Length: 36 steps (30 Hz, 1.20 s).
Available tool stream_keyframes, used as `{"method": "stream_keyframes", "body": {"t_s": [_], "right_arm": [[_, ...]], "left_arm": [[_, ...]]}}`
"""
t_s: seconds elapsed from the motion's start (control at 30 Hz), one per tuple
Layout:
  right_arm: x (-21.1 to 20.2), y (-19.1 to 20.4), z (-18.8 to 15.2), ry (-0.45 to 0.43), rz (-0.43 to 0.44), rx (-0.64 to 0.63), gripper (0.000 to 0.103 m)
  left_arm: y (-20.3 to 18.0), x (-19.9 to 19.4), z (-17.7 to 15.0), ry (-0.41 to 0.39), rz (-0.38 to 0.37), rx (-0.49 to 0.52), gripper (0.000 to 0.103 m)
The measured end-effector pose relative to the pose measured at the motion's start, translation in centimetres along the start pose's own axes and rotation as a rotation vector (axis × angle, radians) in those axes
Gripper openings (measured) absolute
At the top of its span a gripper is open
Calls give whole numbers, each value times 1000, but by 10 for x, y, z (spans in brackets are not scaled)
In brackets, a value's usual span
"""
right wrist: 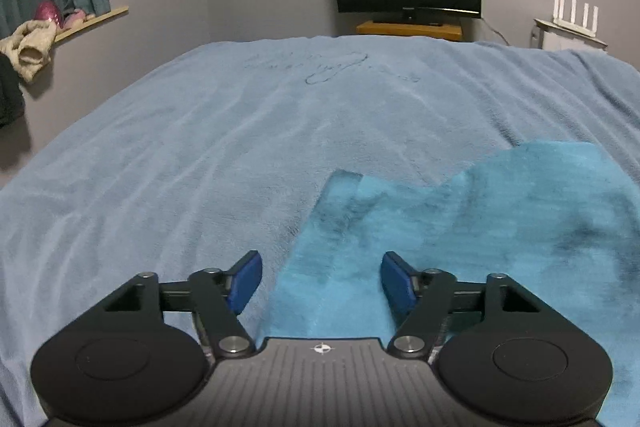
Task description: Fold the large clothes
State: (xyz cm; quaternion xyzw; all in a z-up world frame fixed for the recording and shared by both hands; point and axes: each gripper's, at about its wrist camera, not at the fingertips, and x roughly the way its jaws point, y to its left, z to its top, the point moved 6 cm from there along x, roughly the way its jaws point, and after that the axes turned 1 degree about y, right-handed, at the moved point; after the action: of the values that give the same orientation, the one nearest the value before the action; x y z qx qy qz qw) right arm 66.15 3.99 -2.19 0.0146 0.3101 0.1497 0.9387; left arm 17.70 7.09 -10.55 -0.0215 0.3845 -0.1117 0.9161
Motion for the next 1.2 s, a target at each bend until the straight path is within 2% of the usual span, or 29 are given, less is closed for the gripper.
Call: {"method": "stream_keyframes", "body": {"t_s": [0.07, 0.13, 0.17, 0.2, 0.23, 0.43, 0.53, 0.6, 0.63, 0.7, 0.77, 0.8, 0.87, 0.9, 0.93, 0.97, 1.0, 1.07, 1.13, 1.2], "right_arm": [[7, 5, -1, 18, -25, -36, 68], [10, 13, -8, 38, -91, -138, 29], [15, 14, -9, 60, -92, -171, 11], [15, 14, -8, 67, -80, -163, 5], [14, 13, -6, 71, -57, -148, 4], [-4, 14, -4, 73, 111, -85, 3], [-5, 26, -8, 83, 158, -84, 2], [4, 37, -16, 135, 239, -56, 1], [-10, 50, -25, 156, 250, -46, 1], [-8, 58, -29, 136, 188, -112, 2], [-16, 57, -28, 103, 194, -134, 6], [-24, 51, -25, 85, 199, -109, 13], [-47, 34, -20, 26, 198, -85, 20], [-63, 24, -18, -14, 194, -92, 29], [-77, 12, -17, -52, 170, -99, 36], [-89, -1, -16, -89, 142, -103, 47], [-101, -17, -15, -131, 105, -103, 52], [-120, -54, -11, -204, 1, -99, 52], [-125, -96, -6, -239, -93, -47, 52], [-121, -129, -1, -249, -126, 27, 51]], "left_arm": [[1, -2, -2, -1, -1, 0, 36], [0, -3, -2, -3, -1, -1, 36], [0, -3, -2, -4, -5, -5, 36], [2, -4, -1, -4, -8, -7, 37], [3, -5, -1, -7, -11, -10, 37], [8, -12, -1, -51, -44, -20, 37], [7, -18, 2, -96, -23, -2, 37], [6, -22, 6, -151, -11, 13, 37], [4, -24, 7, -180, -20, 18, 37], [-3, -26, 7, -209, -34, 46, 37], [-8, -23, 4, -195, -34, 80, 37], [-11, -21, 1, -179, -38, 93, 37], [-12, -17, -2, -162, -36, 111, 37], [-13, -18, -1, -167, -35, 115, 37], [-14, -18, -1, -175, -39, 115, 37], [-16, -20, 1, -187, -43, 115, 37], [-16, -23, 1, -204, -45, 119, 37], [-20, -26, 4, -230, -43, 135, 37], [-26, -25, 11, -244, -57, 140, 37], [-31, -20, 24, -263, -56, 155, 37]]}}
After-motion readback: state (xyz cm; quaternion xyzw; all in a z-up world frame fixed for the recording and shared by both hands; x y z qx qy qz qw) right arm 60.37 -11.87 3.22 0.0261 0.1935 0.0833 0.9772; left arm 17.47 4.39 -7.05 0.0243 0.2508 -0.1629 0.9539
